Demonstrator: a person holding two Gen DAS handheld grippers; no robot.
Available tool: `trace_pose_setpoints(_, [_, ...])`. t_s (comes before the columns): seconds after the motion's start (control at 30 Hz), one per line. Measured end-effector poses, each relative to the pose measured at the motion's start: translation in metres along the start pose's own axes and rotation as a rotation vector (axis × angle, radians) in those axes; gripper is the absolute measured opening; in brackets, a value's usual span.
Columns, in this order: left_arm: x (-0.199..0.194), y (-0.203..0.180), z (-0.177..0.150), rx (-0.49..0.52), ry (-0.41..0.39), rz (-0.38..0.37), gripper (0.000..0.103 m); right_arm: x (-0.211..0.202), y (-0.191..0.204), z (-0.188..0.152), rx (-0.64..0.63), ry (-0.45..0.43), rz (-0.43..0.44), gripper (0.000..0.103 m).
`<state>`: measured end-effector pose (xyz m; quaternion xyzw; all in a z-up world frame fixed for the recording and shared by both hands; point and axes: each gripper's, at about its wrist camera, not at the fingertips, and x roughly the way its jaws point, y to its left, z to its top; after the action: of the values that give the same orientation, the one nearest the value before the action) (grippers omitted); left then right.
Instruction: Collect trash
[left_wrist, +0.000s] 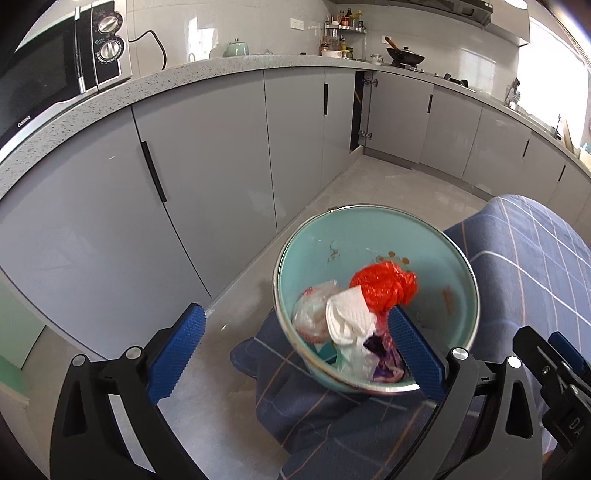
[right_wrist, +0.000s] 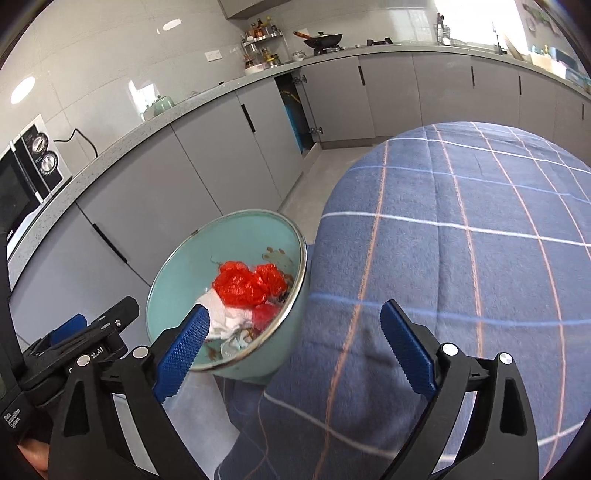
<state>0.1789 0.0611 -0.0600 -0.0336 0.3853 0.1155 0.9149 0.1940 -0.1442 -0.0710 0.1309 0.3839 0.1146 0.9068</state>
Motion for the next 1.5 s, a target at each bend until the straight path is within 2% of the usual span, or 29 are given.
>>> trace_pose_setpoints(0.53, [-0.051,0.005,-0.048,0.026,-0.035,-0.01,0.097,-0.052,-0.003,-0.03,-0.002,-0.037,-0.001,0.094])
trace_pose_setpoints(0.63, [-0.064,0.005,-0.055,0.039,-0.062,-0.005,0.097,-0.067,-0.002,-0.034,-0.003,-0.064,0.001,0.094])
trace_pose_setpoints(0.77, [-0.085,0.006,-0.06,0.054,-0.127,-0.005,0.097,-0.093,0.005,-0.036,-0.021,-0.139,0.0,0.094])
trace_pose_setpoints(1.0, [-0.128,0.019,-0.065,0.052,-0.27,0.015,0.097,-0.151,0.022,-0.042,-0.073,-0.36,-0.018,0.096])
trace_pose_setpoints(1.17, [-0.159,0.033,-0.061,0.023,-0.38,0.039,0.097,-0.183,0.027,-0.048,-0.054,-0.492,0.003,0.098])
trace_pose_setpoints(1.23, [-0.169,0.039,-0.059,0.01,-0.418,0.059,0.097,-0.19,0.03,-0.049,-0.06,-0.52,0.006,0.098])
trace_pose_setpoints(1.5, [-0.194,0.049,-0.057,-0.007,-0.465,0.018,0.097,-0.211,0.044,-0.056,-0.093,-0.559,0.015,0.098])
